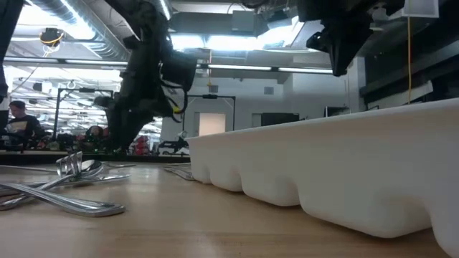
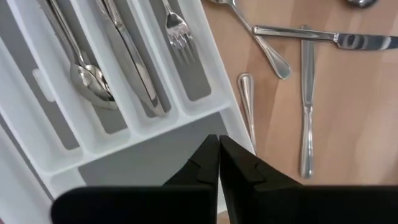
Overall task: Sort silverware
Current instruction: Put the silver fork into the silverware tray
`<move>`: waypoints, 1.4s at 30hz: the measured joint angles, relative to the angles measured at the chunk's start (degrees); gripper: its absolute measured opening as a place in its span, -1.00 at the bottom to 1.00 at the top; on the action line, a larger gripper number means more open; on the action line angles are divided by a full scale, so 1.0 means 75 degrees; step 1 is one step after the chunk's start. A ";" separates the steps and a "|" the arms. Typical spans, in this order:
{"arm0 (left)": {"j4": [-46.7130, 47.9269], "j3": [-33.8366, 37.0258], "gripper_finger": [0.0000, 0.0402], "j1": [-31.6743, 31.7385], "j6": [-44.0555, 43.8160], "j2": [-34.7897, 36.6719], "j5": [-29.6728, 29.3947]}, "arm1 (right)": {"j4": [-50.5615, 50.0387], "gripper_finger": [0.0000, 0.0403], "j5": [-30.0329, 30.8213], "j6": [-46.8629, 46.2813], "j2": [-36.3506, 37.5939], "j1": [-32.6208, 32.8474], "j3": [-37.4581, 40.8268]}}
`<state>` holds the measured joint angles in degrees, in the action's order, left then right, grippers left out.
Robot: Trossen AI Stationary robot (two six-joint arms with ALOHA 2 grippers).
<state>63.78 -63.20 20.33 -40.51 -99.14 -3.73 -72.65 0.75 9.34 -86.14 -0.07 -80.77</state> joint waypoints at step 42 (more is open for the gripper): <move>-0.1977 0.1603 -0.99 0.0169 -0.0200 0.0639 0.1107 | -0.0270 -0.93 0.0645 -0.0046 0.2396 0.0005 0.0009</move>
<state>48.95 -51.17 21.59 -42.01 -94.35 4.57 -74.68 5.59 9.00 -68.17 -0.03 -80.71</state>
